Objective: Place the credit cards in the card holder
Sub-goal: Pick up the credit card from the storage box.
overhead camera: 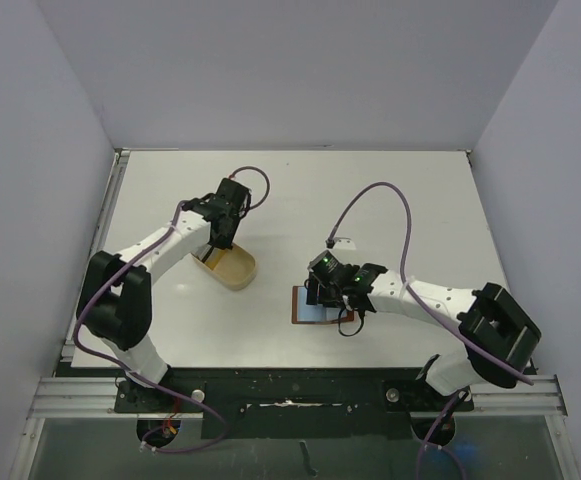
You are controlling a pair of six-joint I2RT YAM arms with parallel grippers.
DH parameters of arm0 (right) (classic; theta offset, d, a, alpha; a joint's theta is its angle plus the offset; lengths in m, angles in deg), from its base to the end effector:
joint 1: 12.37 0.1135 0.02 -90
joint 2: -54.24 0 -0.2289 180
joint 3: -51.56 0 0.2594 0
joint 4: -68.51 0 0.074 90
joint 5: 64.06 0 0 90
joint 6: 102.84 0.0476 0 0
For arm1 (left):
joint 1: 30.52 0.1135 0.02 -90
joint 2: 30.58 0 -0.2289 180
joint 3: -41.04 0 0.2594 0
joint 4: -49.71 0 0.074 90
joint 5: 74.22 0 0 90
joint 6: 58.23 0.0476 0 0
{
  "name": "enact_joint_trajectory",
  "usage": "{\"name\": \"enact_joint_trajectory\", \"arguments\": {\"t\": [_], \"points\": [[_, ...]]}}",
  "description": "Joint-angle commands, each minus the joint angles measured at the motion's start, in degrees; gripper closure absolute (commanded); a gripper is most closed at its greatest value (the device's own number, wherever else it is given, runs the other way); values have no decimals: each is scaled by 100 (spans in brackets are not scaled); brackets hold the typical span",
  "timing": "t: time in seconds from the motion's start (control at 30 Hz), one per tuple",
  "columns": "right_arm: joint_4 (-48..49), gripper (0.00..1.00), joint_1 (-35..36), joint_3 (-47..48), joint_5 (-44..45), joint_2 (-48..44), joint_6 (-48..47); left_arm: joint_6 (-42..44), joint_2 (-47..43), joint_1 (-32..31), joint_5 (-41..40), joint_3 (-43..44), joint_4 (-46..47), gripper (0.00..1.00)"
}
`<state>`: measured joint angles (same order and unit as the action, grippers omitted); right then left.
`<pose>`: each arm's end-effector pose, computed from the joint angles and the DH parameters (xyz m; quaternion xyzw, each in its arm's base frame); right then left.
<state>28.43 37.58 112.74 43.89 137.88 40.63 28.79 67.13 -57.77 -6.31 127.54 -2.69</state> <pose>0.1974 0.2121 0.1360 0.0665 0.9579 0.0901 0.2642 0.3262 -0.1478 0.1841 0.1581 0.9434 0.1216 0.2649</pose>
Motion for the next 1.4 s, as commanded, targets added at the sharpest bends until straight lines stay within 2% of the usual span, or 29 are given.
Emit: {"name": "enact_joint_trajectory", "arguments": {"t": [0.0, 0.13, 0.6, 0.8, 0.97, 1.23, 1.37], "points": [[42, 35, -5, 70, -9, -311, -142, -425, -508, -9, 321, 189, -52, 100], [25, 36, -77, 22, 4, -450, -259, -664, -858, 0, 759, -12, 97, 100], [-70, 48, -236, -314, 136, -711, -294, -1726, -2065, 35, 2382, -1020, 1028, 100], [-197, 59, -305, -430, 286, -838, -277, -2688, -2569, 18, 3360, -1704, 1989, 100], [-210, 65, -473, -622, 330, -1082, -278, -3692, -2729, -123, 4077, -2507, 3215, 100], [47, 70, -652, -1017, 184, -1122, -294, -4819, -2511, -724, 3993, -3265, 4654, 100], [98, 71, -667, -1126, 169, -1039, -214, -5071, -2213, -1131, 3776, -3356, 5028, 100]]}}
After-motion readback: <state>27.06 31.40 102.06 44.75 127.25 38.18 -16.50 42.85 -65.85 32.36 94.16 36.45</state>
